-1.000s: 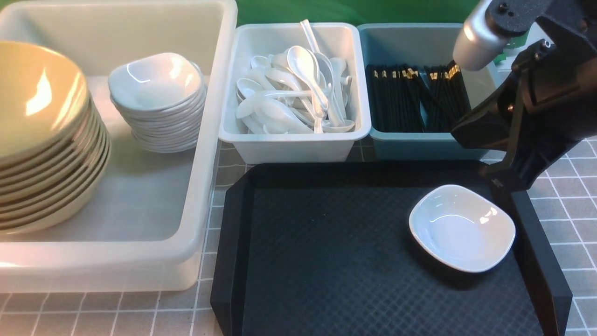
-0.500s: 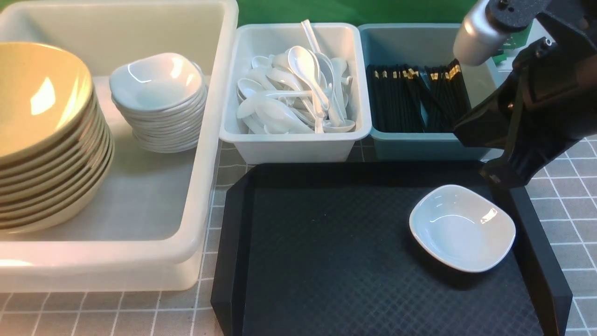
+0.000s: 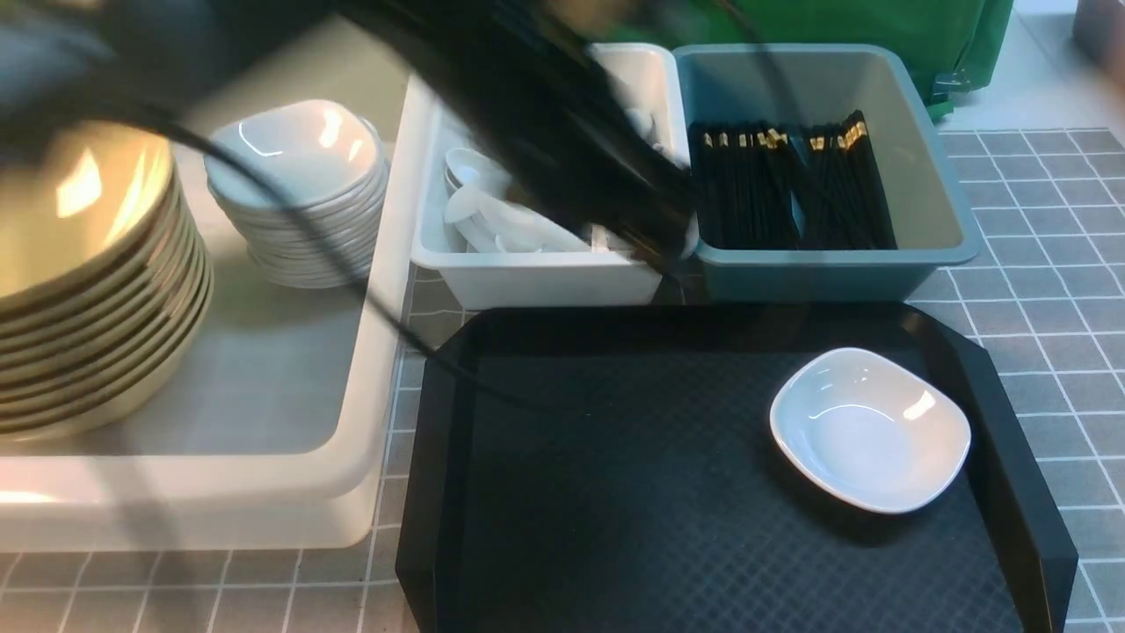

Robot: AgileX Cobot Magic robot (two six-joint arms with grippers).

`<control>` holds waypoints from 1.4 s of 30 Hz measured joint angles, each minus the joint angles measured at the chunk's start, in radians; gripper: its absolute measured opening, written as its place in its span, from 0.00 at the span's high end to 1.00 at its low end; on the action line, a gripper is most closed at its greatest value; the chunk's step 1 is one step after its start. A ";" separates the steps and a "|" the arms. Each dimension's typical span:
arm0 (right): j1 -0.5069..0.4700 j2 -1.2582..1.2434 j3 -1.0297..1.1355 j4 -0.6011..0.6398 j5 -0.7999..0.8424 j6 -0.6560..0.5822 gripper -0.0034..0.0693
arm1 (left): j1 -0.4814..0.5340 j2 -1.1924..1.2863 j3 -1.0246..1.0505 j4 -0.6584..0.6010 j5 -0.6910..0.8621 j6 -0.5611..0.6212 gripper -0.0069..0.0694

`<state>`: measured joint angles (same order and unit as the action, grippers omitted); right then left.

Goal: On grey table put chopsticks spoon bowls plates into blue grey white boxes.
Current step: 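Grasp the small white bowl on the black tray by its rim with the left gripper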

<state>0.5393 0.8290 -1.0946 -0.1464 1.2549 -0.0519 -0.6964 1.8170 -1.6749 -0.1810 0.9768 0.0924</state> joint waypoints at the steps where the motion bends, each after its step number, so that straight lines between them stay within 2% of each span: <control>1: 0.000 -0.025 0.015 0.000 0.005 0.009 0.89 | -0.030 0.038 0.000 0.000 -0.038 0.000 0.24; 5: 0.000 -0.122 0.075 0.000 0.007 0.052 0.89 | -0.103 0.160 0.000 0.000 -0.178 0.000 0.24; 8: 0.000 -0.169 0.107 0.000 0.011 0.060 0.89 | -0.121 0.225 0.000 0.000 -0.252 -0.008 0.24; 19: 0.000 -0.184 0.135 0.000 0.013 0.059 0.89 | -0.121 0.357 0.000 -0.012 -0.363 -0.083 0.28; 24: 0.000 -0.184 0.135 0.000 0.013 0.052 0.89 | -0.124 0.389 -0.005 -0.055 -0.387 -0.086 0.50; 25: 0.000 -0.184 0.135 0.000 0.013 0.052 0.89 | -0.128 0.392 -0.006 -0.063 -0.390 -0.092 0.67; 26: 0.000 -0.184 0.135 0.000 0.013 0.052 0.89 | -0.129 0.393 -0.006 -0.065 -0.390 -0.092 0.68; 28: 0.000 -0.184 0.135 0.000 0.013 0.052 0.89 | -0.130 0.384 -0.023 -0.068 -0.393 -0.092 0.82; 30: 0.000 -0.184 0.135 0.000 0.013 0.052 0.89 | -0.132 0.368 -0.045 -0.046 -0.362 -0.092 0.86; 33: 0.000 -0.183 0.135 0.001 0.013 0.041 0.89 | -0.130 0.323 -0.101 0.059 -0.264 -0.086 0.90; 39: 0.000 -0.130 0.135 0.038 0.013 -0.011 0.89 | -0.104 0.153 -0.198 0.233 -0.139 -0.075 0.91; 42: 0.000 -0.045 0.115 0.121 -0.017 -0.075 0.89 | -0.040 -0.027 -0.222 0.313 -0.094 -0.071 0.91</control>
<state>0.5393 0.7844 -0.9800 -0.0249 1.2380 -0.1271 -0.7363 1.7904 -1.8970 0.1316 0.8826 0.0215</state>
